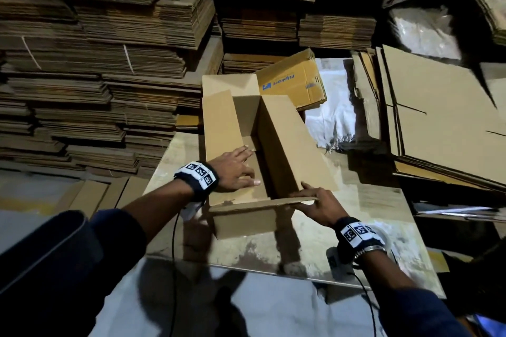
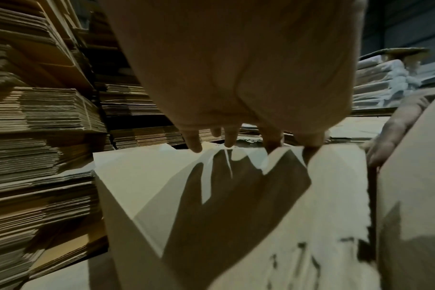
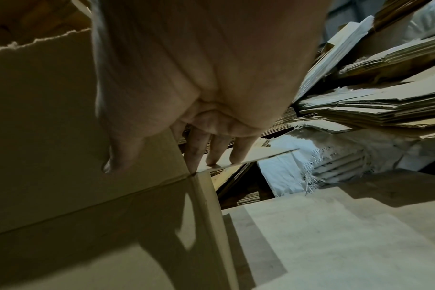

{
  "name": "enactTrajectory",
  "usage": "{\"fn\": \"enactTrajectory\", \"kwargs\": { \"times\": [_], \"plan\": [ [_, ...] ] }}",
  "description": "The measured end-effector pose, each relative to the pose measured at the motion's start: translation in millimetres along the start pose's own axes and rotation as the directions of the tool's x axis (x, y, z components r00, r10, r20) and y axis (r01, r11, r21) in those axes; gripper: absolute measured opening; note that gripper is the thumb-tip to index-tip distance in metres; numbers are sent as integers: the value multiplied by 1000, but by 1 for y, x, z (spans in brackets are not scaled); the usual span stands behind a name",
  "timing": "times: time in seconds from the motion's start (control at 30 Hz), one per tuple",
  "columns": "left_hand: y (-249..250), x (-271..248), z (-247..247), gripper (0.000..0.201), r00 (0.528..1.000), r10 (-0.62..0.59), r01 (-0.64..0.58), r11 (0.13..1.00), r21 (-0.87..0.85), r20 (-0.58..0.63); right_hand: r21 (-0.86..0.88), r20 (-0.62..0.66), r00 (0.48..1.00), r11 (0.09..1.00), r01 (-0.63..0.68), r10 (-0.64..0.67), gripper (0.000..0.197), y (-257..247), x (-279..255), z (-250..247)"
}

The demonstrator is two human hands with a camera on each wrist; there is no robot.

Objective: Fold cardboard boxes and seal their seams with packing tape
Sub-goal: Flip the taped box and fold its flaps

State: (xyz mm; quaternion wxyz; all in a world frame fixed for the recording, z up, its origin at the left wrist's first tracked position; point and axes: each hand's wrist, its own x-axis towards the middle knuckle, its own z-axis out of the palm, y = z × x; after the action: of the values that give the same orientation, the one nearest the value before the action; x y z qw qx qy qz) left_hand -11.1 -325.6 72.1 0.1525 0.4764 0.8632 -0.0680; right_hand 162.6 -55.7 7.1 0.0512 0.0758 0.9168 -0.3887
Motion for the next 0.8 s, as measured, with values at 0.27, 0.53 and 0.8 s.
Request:
{"fn": "enactTrajectory", "kwargs": {
  "times": [0.27, 0.53, 0.8],
  "plan": [
    [-52, -81, -8, 64, 884, -259, 81, 905, -417, -390, -82, -85, 994, 994, -75, 68, 84, -15, 10, -12],
    [-66, -147, 40, 92, 886, -463, 435, 838, -328, -8, -250, -111, 989, 961, -118, 93, 73, -42, 37, 6],
    [-25, -77, 72, 122, 745, -665, 609, 648, -457, 50, -477, -330, 943, 854, -208, 45, 79, -49, 30, 29]
  ]
}}
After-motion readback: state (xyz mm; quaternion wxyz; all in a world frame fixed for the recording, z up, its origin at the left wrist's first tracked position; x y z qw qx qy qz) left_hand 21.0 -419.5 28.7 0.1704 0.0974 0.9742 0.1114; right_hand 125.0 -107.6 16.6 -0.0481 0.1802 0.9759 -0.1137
